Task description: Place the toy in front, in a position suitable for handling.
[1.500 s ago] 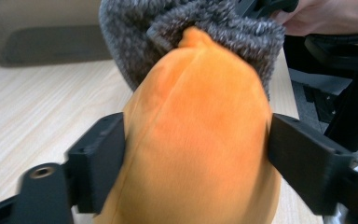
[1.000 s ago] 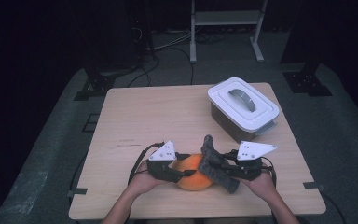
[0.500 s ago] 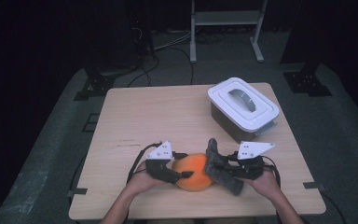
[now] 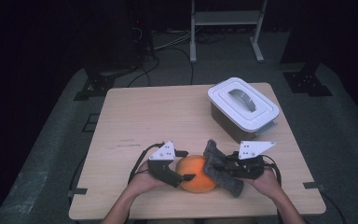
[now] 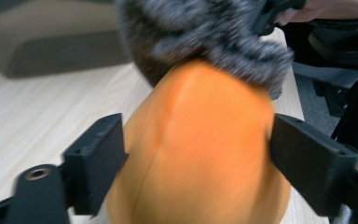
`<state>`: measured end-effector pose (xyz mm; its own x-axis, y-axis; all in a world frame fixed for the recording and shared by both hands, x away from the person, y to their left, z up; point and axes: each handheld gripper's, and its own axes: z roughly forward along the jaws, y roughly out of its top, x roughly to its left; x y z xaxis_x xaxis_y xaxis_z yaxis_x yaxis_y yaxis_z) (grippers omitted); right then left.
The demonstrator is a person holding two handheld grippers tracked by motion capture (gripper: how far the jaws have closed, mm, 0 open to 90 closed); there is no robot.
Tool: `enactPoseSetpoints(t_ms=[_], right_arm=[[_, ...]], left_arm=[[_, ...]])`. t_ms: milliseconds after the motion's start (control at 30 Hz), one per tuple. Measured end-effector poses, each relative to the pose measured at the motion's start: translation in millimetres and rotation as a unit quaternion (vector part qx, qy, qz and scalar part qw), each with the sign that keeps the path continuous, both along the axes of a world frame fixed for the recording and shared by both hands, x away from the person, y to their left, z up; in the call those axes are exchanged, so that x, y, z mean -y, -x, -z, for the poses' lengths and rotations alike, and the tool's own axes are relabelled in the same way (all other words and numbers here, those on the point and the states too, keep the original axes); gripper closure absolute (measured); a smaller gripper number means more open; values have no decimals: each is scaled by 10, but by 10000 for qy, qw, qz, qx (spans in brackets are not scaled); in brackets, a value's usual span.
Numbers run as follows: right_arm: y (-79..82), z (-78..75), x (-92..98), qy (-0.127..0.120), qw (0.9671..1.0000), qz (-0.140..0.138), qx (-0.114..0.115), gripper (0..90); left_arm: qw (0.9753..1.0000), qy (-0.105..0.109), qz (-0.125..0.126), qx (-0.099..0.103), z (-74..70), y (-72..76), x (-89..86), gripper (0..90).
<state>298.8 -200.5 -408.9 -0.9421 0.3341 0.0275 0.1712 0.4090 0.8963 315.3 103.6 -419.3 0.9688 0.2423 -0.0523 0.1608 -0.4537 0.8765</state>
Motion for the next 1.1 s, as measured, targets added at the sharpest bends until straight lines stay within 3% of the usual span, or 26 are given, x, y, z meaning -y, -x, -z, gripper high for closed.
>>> enactPoseSetpoints(t_ms=[133,200,300,367,433,500,600,667,800,967,1100], right_arm=[[-17,35,104,-1,9999,-93,-104,733],[-32,45,136,-32,9998,-84,-172,733],[-30,12,130,-61,9998,-52,-178,737],[-6,-65,114,-161,9999,48,-6,742],[23,-147,90,-427,9989,120,177,746],[38,-194,20,-404,9987,138,286,746],[8,-99,-54,-123,9997,90,186,745],[-40,-9,-31,-86,10000,29,37,745],[-64,3,54,77,9999,148,11,743],[-13,-112,34,-244,9992,266,153,735],[-12,-78,-83,-47,9996,158,232,737]], left_arm=[[9990,17,79,-432,94,-60,-4,99],[9984,100,123,-538,110,-71,-19,150],[9998,-39,74,-180,47,-26,-23,306],[9999,-113,33,85,-5,4,-12,345],[9989,-194,-56,414,-58,50,18,364],[9981,-246,-94,553,-90,69,33,374],[9979,-317,-143,555,-89,59,-3,381],[9980,-312,-146,523,-74,50,-23,382],[9983,-280,-158,494,-83,44,-13,380],[9981,-284,-134,539,-121,71,19,372],[9983,-286,-87,491,-94,69,8,356]])
